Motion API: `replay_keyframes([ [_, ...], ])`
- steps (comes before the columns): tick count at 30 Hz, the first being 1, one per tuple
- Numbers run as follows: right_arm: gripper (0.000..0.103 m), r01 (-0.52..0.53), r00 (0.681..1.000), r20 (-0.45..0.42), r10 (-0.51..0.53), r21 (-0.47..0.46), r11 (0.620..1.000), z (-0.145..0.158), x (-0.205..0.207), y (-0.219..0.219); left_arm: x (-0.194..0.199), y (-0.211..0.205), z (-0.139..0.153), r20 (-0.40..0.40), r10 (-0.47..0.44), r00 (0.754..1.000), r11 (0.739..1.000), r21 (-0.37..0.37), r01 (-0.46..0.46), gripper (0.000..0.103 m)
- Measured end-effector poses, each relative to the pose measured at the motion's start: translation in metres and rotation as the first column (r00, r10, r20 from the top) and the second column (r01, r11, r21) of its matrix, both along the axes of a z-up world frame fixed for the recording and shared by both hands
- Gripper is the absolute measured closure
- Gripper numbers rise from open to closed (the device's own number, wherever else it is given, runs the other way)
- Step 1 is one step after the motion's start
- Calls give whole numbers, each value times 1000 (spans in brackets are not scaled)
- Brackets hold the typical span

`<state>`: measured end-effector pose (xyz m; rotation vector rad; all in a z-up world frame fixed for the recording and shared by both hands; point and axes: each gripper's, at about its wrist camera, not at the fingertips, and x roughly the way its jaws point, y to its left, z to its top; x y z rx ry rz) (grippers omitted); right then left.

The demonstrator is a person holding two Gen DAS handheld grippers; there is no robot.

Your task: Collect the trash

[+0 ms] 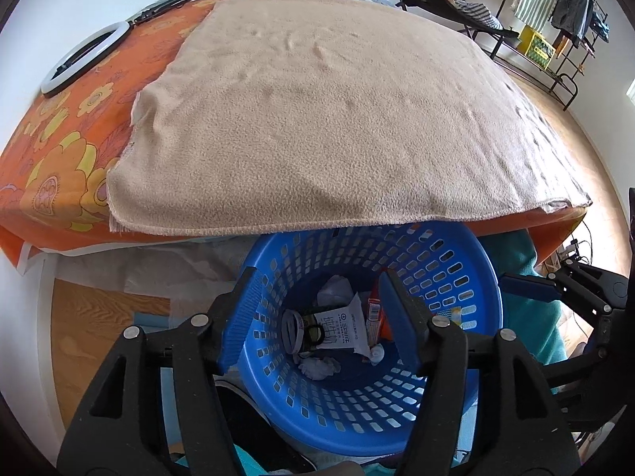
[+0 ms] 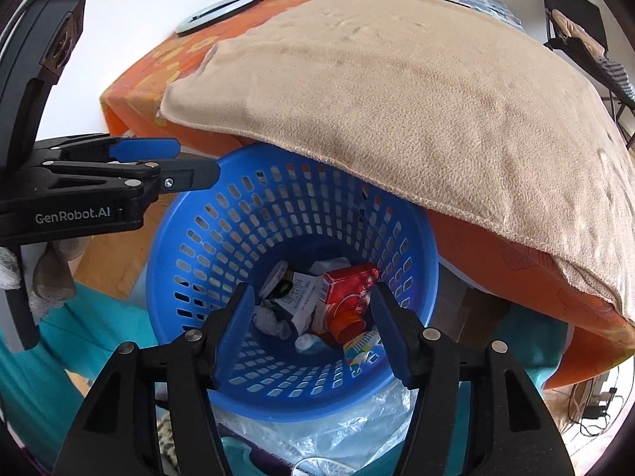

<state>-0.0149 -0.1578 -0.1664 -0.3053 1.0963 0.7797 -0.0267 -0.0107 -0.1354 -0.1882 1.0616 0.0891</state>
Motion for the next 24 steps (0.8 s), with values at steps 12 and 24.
replay_keyframes([
  [12, 34, 56, 993, 105, -53, -26, 998, 21, 6, -4, 9, 3, 34, 105, 25, 994, 999, 18, -27, 27],
  [24, 33, 145, 978, 139, -156, 87, 986, 53, 23, -19, 16, -2, 82, 247, 23, 969, 999, 23, -30, 19],
])
